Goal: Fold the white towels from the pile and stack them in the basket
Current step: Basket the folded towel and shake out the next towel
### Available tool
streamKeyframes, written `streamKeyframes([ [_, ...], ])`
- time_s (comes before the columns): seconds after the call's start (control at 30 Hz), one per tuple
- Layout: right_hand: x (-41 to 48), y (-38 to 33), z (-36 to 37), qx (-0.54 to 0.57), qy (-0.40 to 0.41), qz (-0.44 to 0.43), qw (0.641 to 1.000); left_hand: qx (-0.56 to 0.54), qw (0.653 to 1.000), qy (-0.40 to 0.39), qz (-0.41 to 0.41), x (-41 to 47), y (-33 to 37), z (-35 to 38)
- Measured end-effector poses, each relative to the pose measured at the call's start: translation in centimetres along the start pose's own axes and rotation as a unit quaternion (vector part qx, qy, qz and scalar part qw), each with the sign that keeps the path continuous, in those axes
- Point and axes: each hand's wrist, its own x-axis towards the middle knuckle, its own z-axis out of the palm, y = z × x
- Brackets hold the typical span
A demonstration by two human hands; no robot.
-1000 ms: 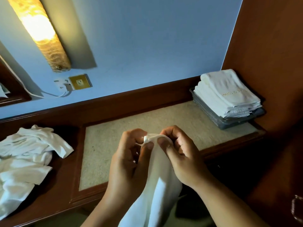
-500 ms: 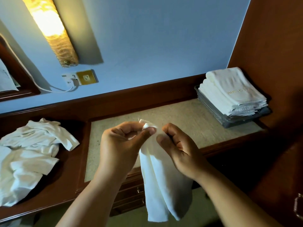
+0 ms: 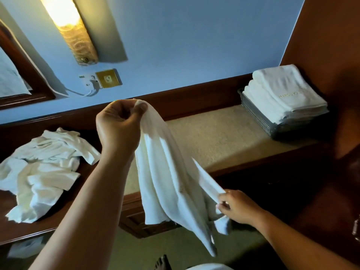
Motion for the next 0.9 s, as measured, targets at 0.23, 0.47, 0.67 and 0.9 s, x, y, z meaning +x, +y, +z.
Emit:
streamKeyframes([
  [0.23,1.7,-0.5,3.2,0.066,0.080,0.108,0.989,0.079,0.980,-0.169,0.071,-1.8,0.9,0.1],
  [0.47,3.0,-8.0,1.3,0.124,0.090,0.040,0.987,0.060,0.976,-0.192,0.078,-1.8,2.2,0.6],
  [0.67,2.5,-9.5,0.6,0.050,-0.011,0.117,0.992,0.152,0.972,-0.161,0.078,-0.8,1.8,-0.6],
  [0.9,-0.4,-16.0,-8.9,0.314,0.263,-0.055,0.911,-0.067,0.956,-0.176,-0.224,-3.6,2.3,-0.5],
])
